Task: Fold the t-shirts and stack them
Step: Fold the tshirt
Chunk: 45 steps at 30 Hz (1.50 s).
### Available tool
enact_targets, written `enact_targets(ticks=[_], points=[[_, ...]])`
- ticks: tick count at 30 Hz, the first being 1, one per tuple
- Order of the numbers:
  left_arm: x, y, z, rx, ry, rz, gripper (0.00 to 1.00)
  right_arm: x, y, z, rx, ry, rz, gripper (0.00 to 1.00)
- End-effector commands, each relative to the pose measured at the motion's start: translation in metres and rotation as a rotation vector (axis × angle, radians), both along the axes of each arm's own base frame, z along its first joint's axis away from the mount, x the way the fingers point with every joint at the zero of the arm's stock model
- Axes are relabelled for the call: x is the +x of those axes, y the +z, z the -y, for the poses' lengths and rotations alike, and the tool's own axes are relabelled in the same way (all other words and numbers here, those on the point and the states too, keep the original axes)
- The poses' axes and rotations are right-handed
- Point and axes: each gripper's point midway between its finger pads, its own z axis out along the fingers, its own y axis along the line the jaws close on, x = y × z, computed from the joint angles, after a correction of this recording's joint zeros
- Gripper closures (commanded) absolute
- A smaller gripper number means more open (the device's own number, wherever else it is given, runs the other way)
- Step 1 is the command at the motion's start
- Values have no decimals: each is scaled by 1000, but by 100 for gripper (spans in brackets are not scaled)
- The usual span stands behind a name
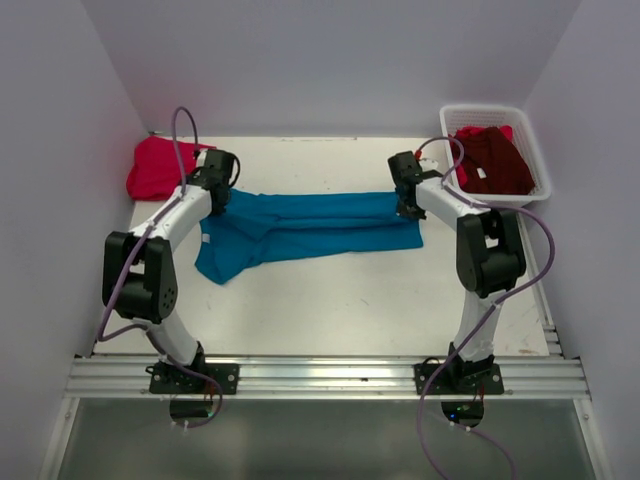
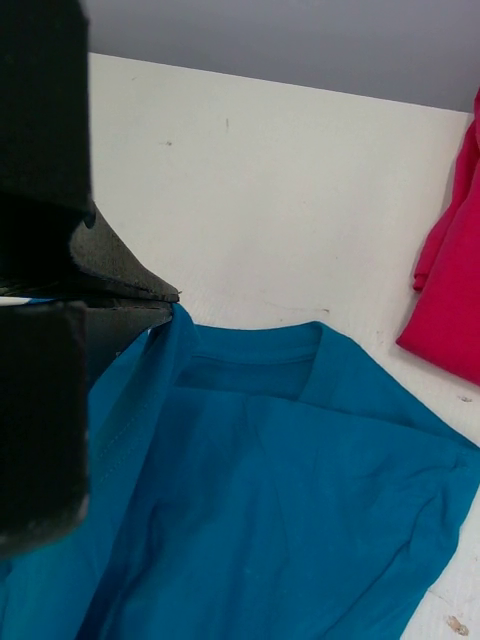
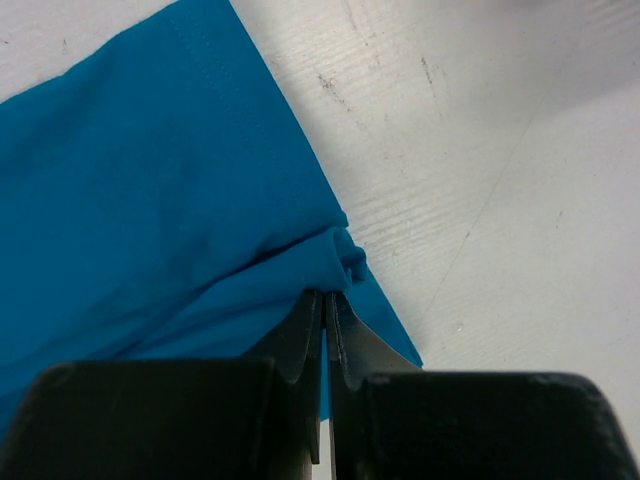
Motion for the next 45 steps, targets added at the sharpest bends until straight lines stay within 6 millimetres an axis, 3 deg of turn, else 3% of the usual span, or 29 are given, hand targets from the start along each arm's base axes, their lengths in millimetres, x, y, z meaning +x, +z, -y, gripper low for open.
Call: enact_targets(ticks=[1, 12, 13, 14, 15, 16, 17, 18, 19, 20, 23, 24, 26, 32, 33, 36, 38, 40, 41, 42, 45], points=[[25, 14, -2, -6, 1, 85, 100, 20, 17, 6, -16, -17, 63, 100], [45, 0, -1, -11, 1, 76, 100, 35, 9, 11, -25, -28, 58, 99], [47, 2, -2, -10, 9, 83, 100, 36, 10, 11, -25, -28, 58, 76], [48, 3, -3, -11, 20, 91, 86, 37, 10, 11, -23, -28, 59, 64], [50, 6, -3, -15, 24, 105, 66, 36, 10, 10, -20, -23, 60, 52], [51, 10, -7, -9, 42, 124, 20, 39, 11, 9, -12, -20, 74, 29], [52, 22, -7, -15, 52, 162, 4, 40, 14, 8, -9, -9, 83, 22], [52, 28, -7, -20, 56, 186, 0, 38, 17, 7, -2, -4, 93, 14], [51, 34, -6, -31, 56, 208, 0, 41, 23, 7, 4, 1, 123, 11], [53, 54, -4, -50, 50, 274, 0, 42, 28, 6, 7, 9, 138, 10], [50, 69, 5, -105, 10, 325, 0, 41, 48, 7, 19, 20, 206, 8], [46, 84, 8, -125, -2, 365, 0, 39, 52, 7, 21, 21, 218, 8], [36, 81, 18, -159, -37, 362, 0, 38, 73, 8, 30, 18, 271, 8], [-5, 64, 57, -282, -133, 352, 0, 29, 108, 12, 39, 27, 371, 4], [-12, 54, 66, -301, -156, 337, 0, 29, 112, 10, 40, 39, 383, 2], [-23, 51, 84, -352, -207, 348, 0, 27, 119, 9, 49, 49, 390, 2], [-27, 51, 95, -406, -226, 347, 1, 23, 113, 7, 55, 62, 365, 6], [-31, 47, 110, -472, -255, 328, 18, 19, 100, 1, 78, 83, 320, 32], [-33, 44, 115, -491, -261, 320, 27, 17, 94, -2, 90, 92, 310, 55], [-35, 39, 119, -508, -262, 309, 46, 13, 84, -3, 97, 93, 289, 100], [-39, 25, 132, -561, -272, 295, 73, 7, 59, -9, 123, 103, 230, 100]])
